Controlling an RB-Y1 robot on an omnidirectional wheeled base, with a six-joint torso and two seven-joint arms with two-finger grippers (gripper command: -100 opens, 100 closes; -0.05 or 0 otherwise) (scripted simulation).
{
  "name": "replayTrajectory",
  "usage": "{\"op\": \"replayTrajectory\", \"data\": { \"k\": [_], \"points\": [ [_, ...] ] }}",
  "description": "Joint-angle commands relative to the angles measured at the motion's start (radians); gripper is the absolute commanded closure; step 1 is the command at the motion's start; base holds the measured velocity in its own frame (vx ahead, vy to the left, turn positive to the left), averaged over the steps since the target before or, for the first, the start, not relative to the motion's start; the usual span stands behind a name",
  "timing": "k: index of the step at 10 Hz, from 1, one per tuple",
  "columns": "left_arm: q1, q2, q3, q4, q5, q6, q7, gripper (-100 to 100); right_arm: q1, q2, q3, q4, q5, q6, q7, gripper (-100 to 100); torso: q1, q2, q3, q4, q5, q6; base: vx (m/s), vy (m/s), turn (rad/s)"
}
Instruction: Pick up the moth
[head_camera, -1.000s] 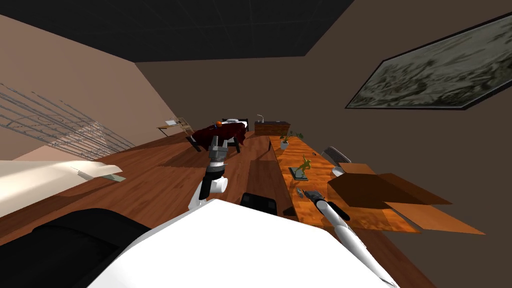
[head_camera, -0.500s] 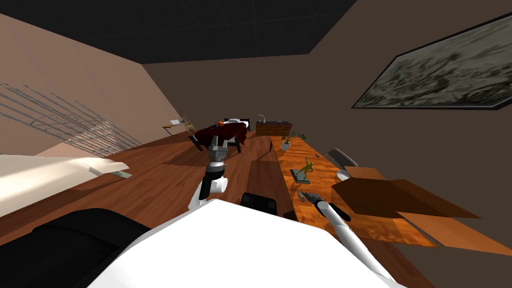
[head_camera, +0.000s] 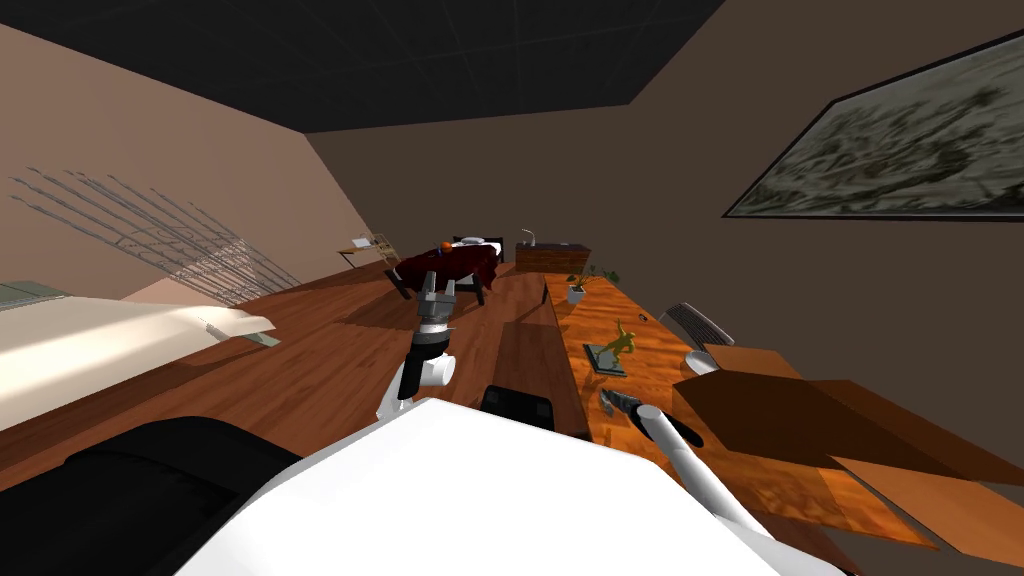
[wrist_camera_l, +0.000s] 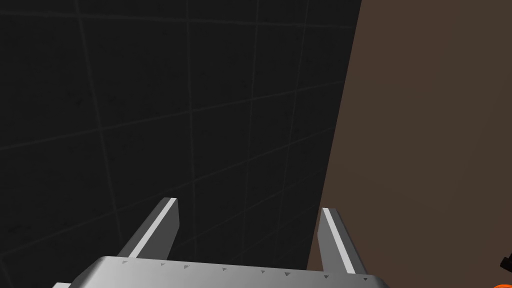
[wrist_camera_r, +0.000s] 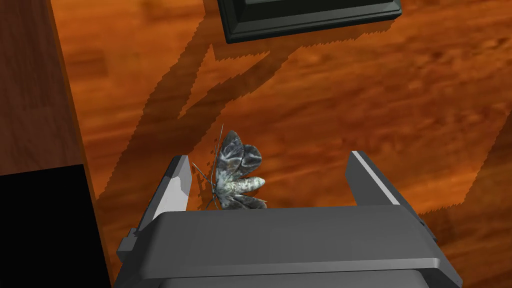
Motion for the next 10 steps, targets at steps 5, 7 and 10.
{"op": "replayTrajectory", "data": {
  "k": [5,7,10],
  "points": [
    [0.000,0.000,0.000,0.000,0.000,0.000,0.000,0,-0.027,0.004,0.008,0.115,-0.063,0.090,-0.069,-100,-0.001,0.000,0.000,0.000,0.000,0.000,0.040,-0.043,0.070],
    [0.000,0.000,0.000,0.000,0.000,0.000,0.000,0,-0.035,0.009,0.014,0.170,-0.091,0.131,-0.090,-100,0.001,0.002,0.001,0.000,0.000,0.000,0.016,-0.033,0.045],
    [0.000,0.000,0.000,0.000,0.000,0.000,0.000,0,-0.036,0.013,0.017,0.196,-0.101,0.148,-0.098,-100,-0.002,0.001,0.001,0.000,0.000,0.000,0.022,-0.056,0.046]
  ]
}}
